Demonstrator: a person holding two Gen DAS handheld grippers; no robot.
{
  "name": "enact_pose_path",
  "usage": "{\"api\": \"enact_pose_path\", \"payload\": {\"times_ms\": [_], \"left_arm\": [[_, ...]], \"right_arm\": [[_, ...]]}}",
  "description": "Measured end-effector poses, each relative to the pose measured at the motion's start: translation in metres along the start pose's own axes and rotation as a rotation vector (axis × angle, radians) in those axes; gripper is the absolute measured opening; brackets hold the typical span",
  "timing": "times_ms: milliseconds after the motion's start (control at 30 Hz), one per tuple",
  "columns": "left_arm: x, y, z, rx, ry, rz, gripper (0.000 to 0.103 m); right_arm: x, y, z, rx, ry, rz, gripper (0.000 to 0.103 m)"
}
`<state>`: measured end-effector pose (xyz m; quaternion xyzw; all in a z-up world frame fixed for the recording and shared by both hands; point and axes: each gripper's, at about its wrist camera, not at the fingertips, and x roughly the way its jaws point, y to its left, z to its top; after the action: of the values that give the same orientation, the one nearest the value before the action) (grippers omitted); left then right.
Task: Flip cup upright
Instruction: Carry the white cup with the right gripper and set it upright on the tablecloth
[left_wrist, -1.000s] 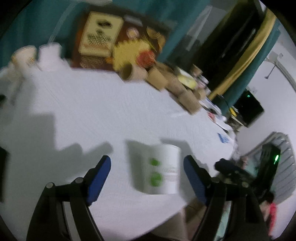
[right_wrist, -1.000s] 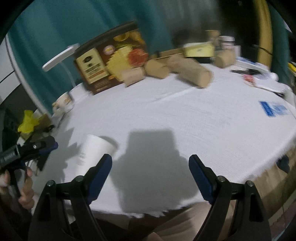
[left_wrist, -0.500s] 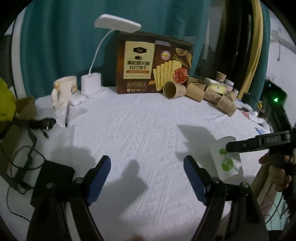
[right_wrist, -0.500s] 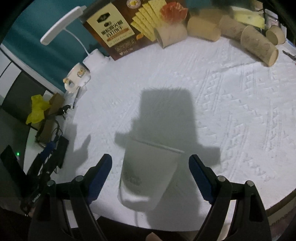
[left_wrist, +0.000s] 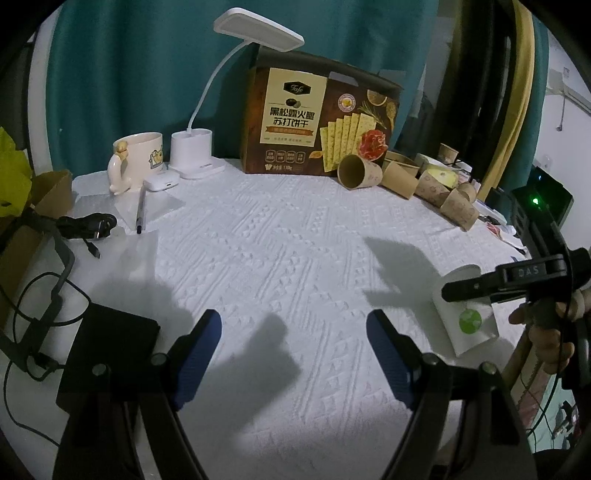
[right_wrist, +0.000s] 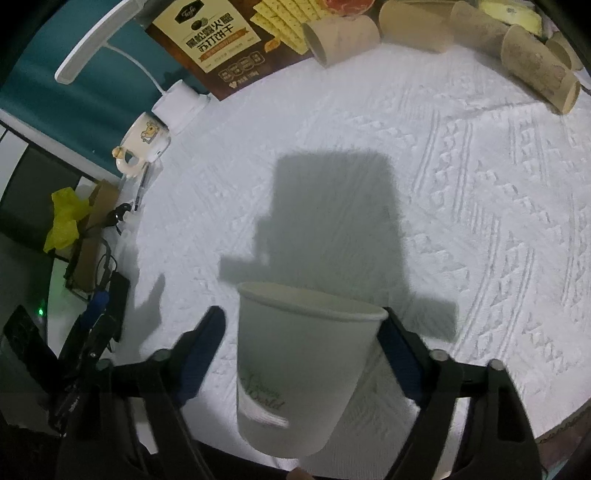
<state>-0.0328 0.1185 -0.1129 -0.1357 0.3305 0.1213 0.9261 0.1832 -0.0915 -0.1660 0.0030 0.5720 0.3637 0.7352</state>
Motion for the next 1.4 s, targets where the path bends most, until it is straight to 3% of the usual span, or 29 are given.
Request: {"api": "enact_pose_path", "payload": {"times_ms": [167,267,533,633,833,1133,1400], "left_arm": [[0.000,-0.002,0.000,-0.006,0.010,-0.015,0.081],[-0.001,-0.004,0.000,-0.003,0.010,-0.010,0.081],[-0.001,-0.010,0.001,-0.015,0.023,-0.003,0.081],[0.000,-0.013,0.001,-0.012,0.031,-0.008,0.081],[0.003,-0.021,0.000,0.001,0.045,-0.014,0.081],[0.005,-0.036,-0.001,0.053,0.050,-0.014,0.081],[0.007,-0.045,-0.005,0.090,0.055,-0.003,0.081]], "right_arm": [[-0.006,0.001,0.007,-0.014,-0.035,0.007,0.063],[-0.018,0.002,0.012,-0.029,-0.103,0.008,0.063],[-0.038,0.008,0.009,-0.187,-0.404,-0.152,0.063],[-0.031,0.008,-0.001,-0.250,-0.475,-0.231,0.063],[-0.030,0.015,-0.025,-0.325,-0.594,-0.297,0.063],[-0.035,0.021,-0.055,-0.357,-0.668,-0.331,0.063],[-0.040,0.025,-0.076,-0.354,-0.668,-0.354,0.064]]}}
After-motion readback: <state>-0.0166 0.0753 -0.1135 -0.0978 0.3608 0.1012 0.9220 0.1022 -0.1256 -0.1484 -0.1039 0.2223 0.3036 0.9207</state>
